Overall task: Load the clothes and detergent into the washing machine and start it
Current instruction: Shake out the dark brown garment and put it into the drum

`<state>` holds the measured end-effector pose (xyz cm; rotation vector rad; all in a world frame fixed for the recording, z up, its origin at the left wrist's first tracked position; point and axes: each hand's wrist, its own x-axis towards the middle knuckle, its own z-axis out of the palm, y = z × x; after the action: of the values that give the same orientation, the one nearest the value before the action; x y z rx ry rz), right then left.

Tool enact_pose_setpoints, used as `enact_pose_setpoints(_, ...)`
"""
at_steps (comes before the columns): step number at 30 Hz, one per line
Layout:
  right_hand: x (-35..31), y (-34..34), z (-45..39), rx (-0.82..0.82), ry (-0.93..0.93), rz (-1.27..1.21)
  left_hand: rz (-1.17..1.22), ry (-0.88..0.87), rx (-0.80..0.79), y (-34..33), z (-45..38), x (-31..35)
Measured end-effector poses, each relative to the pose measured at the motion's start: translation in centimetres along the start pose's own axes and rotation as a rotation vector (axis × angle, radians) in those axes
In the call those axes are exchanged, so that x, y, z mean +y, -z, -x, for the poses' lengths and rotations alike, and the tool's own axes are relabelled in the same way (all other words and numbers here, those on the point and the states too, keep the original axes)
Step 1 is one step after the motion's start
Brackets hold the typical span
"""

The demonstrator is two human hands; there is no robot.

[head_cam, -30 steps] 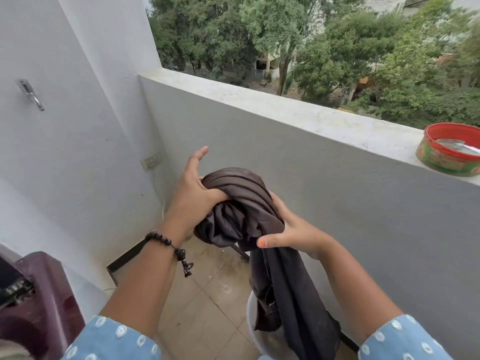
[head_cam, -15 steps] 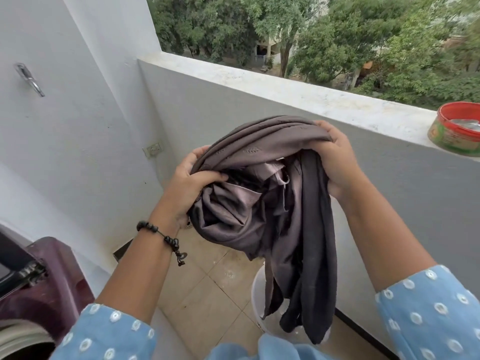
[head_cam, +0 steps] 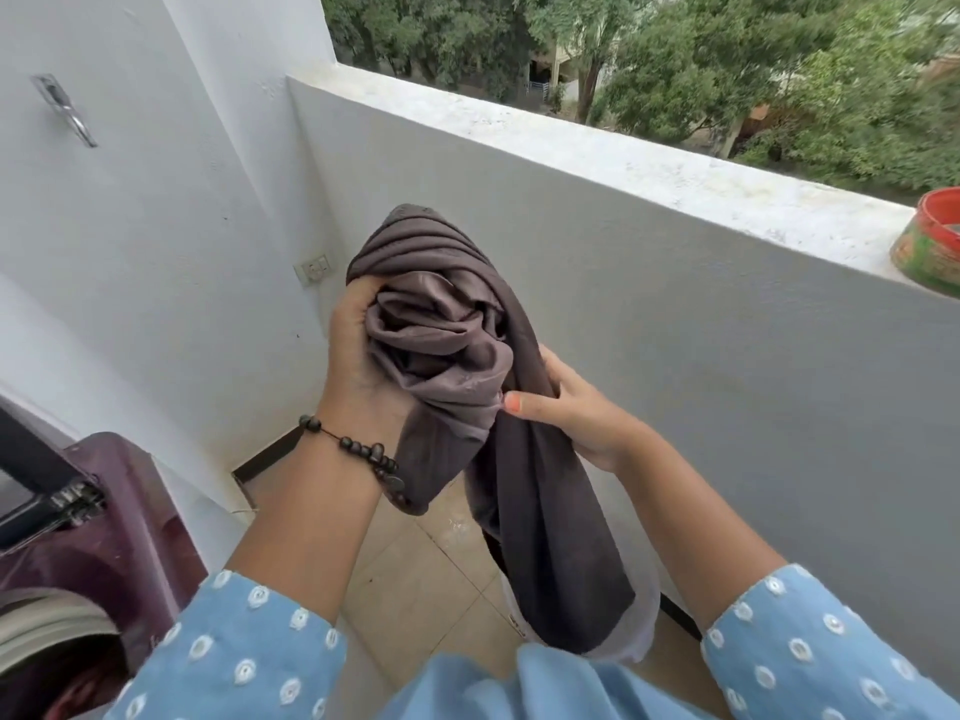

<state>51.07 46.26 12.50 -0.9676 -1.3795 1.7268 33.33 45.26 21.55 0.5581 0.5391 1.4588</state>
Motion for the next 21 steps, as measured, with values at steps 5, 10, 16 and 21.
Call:
enact_pose_setpoints(5, 3.9, 0.0, 0.6, -0.086, -0.148, 0.063, 0.172, -0.120, 0.151, -0.1, -0.4, 0.4)
enact_pose_setpoints(10, 2.8, -1.6, 0.2, 0.175, -0.014, 0.095, 0.193, -0.135, 0.254, -0.6, -0.7, 0.4)
enact_pose_setpoints(16, -4.7, -2.0, -0.4, 0.323, 0.202, -0.271, 0.066, -0.137, 0.133, -1.4, -1.3, 1.0)
enact_pose_setpoints(21, -10.4, -2.3, -0.4, 0.214, 0.238, -0.489, -0.053, -0.096, 0.088, -1.8, -1.8, 0.9)
